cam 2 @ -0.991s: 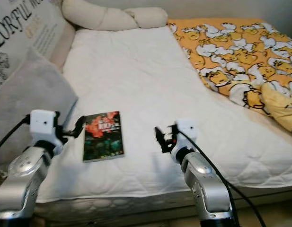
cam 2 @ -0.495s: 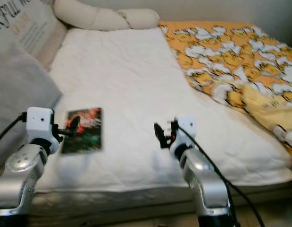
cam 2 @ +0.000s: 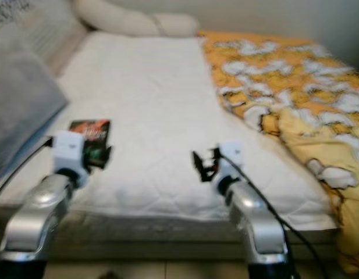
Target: Clean up the room
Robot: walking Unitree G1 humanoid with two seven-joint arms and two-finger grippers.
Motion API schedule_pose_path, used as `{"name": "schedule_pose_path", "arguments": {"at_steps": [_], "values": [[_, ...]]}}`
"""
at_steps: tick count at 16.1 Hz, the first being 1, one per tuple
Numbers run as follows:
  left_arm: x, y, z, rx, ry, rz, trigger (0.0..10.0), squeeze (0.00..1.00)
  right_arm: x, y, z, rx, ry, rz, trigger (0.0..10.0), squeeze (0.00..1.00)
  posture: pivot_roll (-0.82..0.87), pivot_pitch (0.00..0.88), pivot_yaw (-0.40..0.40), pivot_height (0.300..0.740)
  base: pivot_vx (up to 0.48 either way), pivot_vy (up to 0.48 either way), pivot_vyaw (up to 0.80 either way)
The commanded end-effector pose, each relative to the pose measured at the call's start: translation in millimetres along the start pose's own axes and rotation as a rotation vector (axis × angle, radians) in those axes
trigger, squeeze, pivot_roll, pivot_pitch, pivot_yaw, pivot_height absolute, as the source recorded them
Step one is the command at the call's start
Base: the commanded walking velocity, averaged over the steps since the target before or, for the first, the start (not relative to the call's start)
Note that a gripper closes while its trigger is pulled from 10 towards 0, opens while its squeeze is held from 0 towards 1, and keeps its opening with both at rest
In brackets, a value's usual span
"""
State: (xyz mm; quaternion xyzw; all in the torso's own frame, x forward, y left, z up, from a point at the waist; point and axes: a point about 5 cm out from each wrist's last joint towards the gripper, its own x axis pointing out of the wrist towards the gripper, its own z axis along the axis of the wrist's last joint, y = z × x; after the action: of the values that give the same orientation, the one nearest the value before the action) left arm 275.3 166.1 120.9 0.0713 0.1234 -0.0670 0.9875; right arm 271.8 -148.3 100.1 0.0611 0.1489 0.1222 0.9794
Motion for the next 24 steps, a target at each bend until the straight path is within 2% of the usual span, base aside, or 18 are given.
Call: {"name": "schedule_pose_path", "arguments": {"at_steps": [1,2,7,11,14,16,19,21,24], "values": [[0.2,2.0,5.1,0.035,-0.017,0.003,10.0,1.00,0.3,-3.2,1.9,0.018,-0.021,-0.024,10.0,0.00,-0.09,0.000,-0.035,0.740,0.000,-0.394,0.00],[-0.7,5.2,5.9,0.055,-0.024,0.009,10.0,1.00,0.2,-3.5,-0.5,0.019,-0.019,-0.027,10.0,0.00,-0.08,0.000,-0.034,0.740,0.000,-0.379,0.00],[-2.8,13.9,1.1,0.016,-0.010,0.035,10.0,1.00,2.9,-3.1,1.6,0.011,-0.033,-0.033,10.0,0.00,-0.11,0.000,-0.010,0.740,0.000,-0.376,0.00],[-7.1,15.8,-3.5,0.015,0.006,0.023,10.0,1.00,2.3,-7.5,-6.8,0.040,-0.021,-0.060,10.0,0.00,-0.10,0.000,0.006,0.740,0.000,-0.380,0.00],[-7.1,16.1,-6.2,0.006,0.011,0.023,10.0,1.00,4.5,-2.7,-6.0,0.009,-0.021,-0.037,10.0,0.00,-0.10,0.000,0.010,0.740,0.000,-0.379,0.00],[-7.0,14.9,-6.1,0.009,0.011,0.021,10.0,1.00,4.5,-6.1,-6.4,0.008,-0.020,-0.040,10.0,0.00,-0.07,0.000,0.006,0.740,0.000,-0.379,0.00],[-7.4,18.2,-3.5,0.006,0.004,0.022,10.0,1.00,5.5,-10.2,-6.8,0.003,-0.024,-0.055,10.0,0.00,-0.10,0.000,0.021,0.740,0.000,-0.379,0.80],[-7.0,18.2,-10.0,0.001,0.020,0.028,10.0,1.00,7.7,-8.9,-3.7,0.003,-0.035,-0.052,10.0,0.00,-0.10,0.000,0.021,0.740,0.000,-0.377,0.80],[-6.7,16.3,-10.0,0.034,0.022,0.019,10.0,1.00,7.2,-9.8,-6.5,0.031,-0.036,-0.063,10.0,0.00,-0.09,0.000,0.012,0.740,0.000,-0.379,0.53]]}}
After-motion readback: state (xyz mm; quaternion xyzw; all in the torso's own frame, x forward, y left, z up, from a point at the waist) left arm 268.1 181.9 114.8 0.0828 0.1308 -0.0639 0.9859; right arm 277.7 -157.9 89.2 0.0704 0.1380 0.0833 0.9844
